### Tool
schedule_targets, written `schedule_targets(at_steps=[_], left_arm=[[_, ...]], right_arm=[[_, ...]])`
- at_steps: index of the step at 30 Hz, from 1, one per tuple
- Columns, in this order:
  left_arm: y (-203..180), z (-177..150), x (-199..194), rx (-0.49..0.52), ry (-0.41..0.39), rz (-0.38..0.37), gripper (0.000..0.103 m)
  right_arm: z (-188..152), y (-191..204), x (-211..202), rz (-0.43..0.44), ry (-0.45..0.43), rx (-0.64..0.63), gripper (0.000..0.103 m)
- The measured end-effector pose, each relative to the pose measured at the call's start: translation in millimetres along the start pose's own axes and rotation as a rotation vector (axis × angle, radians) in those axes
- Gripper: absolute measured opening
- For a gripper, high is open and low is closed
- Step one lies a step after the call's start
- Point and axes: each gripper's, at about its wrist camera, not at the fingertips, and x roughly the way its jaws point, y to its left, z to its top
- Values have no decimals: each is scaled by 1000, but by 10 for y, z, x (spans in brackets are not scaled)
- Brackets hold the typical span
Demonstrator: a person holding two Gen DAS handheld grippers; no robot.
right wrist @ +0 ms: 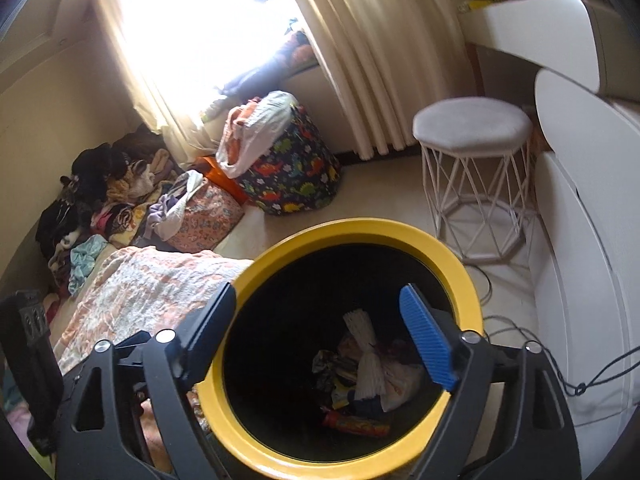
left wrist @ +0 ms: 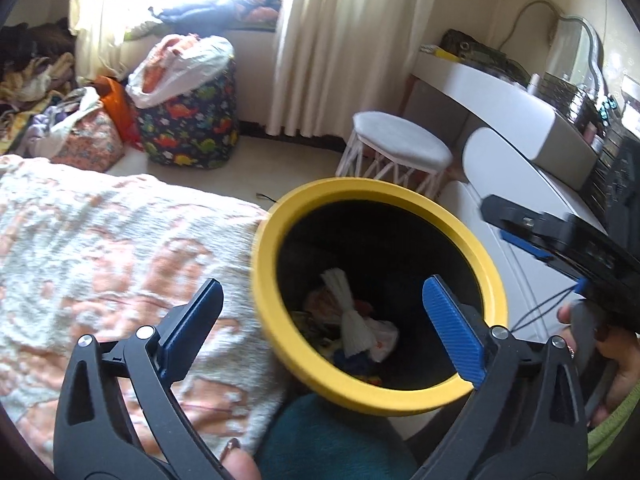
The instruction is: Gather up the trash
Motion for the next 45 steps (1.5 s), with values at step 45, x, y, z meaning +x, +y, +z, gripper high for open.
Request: schedule_targets(at_steps=[45], left_arm=[[599,-390,-1231,-61,-286,307,92]], right_arm=[[-698,996,-589,-72,-439,-310,96]])
